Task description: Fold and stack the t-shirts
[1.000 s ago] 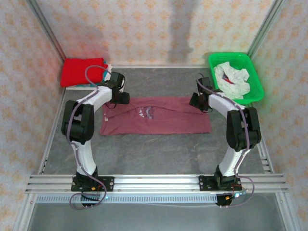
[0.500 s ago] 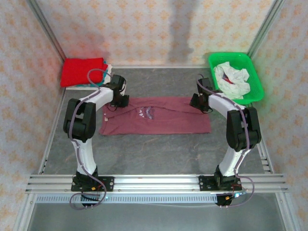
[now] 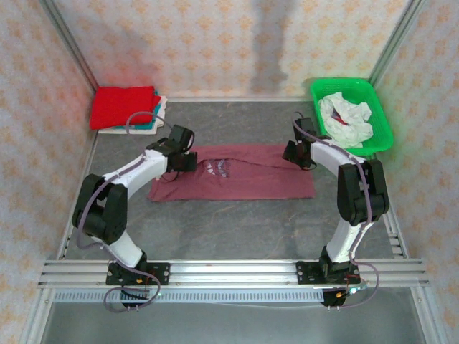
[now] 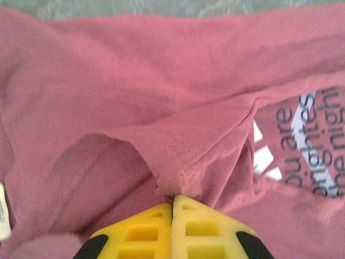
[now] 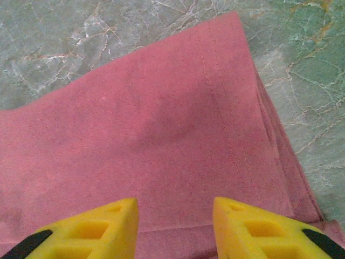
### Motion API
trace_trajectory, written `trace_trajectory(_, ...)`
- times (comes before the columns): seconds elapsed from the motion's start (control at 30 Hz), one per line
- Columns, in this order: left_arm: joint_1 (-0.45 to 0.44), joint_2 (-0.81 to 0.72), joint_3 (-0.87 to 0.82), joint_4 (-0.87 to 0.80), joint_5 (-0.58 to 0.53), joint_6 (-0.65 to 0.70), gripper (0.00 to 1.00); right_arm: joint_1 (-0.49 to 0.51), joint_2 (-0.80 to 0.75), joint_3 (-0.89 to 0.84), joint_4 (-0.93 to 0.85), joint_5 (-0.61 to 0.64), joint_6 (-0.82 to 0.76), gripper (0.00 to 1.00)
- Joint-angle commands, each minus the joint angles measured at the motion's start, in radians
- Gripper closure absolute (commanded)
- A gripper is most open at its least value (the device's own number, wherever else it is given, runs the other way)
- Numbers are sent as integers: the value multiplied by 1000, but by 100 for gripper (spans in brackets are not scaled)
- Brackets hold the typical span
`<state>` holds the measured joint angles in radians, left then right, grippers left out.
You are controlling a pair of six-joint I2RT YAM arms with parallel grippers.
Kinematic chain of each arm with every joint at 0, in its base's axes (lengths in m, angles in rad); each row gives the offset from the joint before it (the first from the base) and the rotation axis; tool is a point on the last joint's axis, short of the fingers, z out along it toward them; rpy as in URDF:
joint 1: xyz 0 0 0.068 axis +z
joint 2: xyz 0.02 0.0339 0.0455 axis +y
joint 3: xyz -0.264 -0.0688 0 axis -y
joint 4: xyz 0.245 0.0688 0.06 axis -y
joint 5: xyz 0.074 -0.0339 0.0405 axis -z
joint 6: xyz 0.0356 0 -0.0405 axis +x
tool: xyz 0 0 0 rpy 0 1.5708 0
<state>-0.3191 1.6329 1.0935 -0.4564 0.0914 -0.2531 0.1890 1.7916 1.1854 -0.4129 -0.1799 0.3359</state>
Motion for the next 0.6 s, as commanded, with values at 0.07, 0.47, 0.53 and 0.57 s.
trace_trajectory(0.07,-20,-79,-61,-56,-90,-17,87,1,-20,-15,7,38,-6,58)
trace_trajectory(0.47,-26,-177,-58,-32,-93,56,54,-41,-29,-13,11,43,47,56)
trace_trajectory(0.53,-26,-106,-2,-41,-57,68,54,-47,-34,-15,15,26,51,56)
trace_trajectory(0.57,-26,-69,18,-34,-35,66,55,-47,-39,-19,19,20,51,56)
